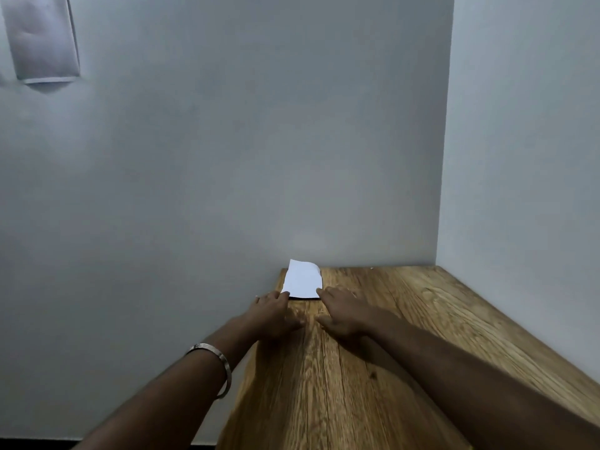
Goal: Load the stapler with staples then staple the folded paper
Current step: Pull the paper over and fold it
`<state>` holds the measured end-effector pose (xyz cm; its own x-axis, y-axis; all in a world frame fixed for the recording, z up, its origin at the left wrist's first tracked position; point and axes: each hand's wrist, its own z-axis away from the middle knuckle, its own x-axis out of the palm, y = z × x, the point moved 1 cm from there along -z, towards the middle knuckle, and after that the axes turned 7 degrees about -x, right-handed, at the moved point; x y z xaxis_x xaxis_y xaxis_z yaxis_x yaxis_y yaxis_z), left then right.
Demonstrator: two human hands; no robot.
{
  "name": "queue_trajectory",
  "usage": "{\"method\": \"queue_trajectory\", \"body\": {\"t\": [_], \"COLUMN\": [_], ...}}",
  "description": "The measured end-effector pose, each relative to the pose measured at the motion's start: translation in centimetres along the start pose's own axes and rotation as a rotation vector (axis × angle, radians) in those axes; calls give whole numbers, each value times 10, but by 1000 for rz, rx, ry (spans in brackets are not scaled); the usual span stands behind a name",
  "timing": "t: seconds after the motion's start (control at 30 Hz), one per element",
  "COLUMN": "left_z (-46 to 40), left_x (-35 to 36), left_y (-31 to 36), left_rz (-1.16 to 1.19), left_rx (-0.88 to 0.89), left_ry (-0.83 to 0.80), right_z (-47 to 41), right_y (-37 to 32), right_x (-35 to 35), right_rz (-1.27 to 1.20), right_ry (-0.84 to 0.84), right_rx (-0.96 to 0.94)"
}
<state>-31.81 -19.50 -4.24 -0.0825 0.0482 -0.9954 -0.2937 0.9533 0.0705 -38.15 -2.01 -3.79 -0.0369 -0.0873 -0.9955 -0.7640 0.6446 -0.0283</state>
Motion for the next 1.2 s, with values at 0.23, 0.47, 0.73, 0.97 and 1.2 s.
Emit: {"method": "queue_trajectory", "body": {"t": [0.23, 0.47, 0.73, 0.97, 1.2], "left_z": [-48, -55, -38, 1, 64], "left_x": [15, 29, 19, 15, 8], "left_y": [-7, -1, 3, 11, 24], "left_rz": [8, 45, 105, 127, 127], "left_rx": [6, 65, 79, 81, 71], "left_ry": [21, -6, 22, 2, 0], "right_z": [-41, -54, -40, 1, 61], "right_y": [12, 14, 15, 4, -19], "right_x": [14, 19, 16, 10, 0], "right_rz": [-33, -35, -70, -91, -120], "right_ry": [-15, -63, -47, -48, -53], "right_rx": [-2, -33, -42, -55, -61]}}
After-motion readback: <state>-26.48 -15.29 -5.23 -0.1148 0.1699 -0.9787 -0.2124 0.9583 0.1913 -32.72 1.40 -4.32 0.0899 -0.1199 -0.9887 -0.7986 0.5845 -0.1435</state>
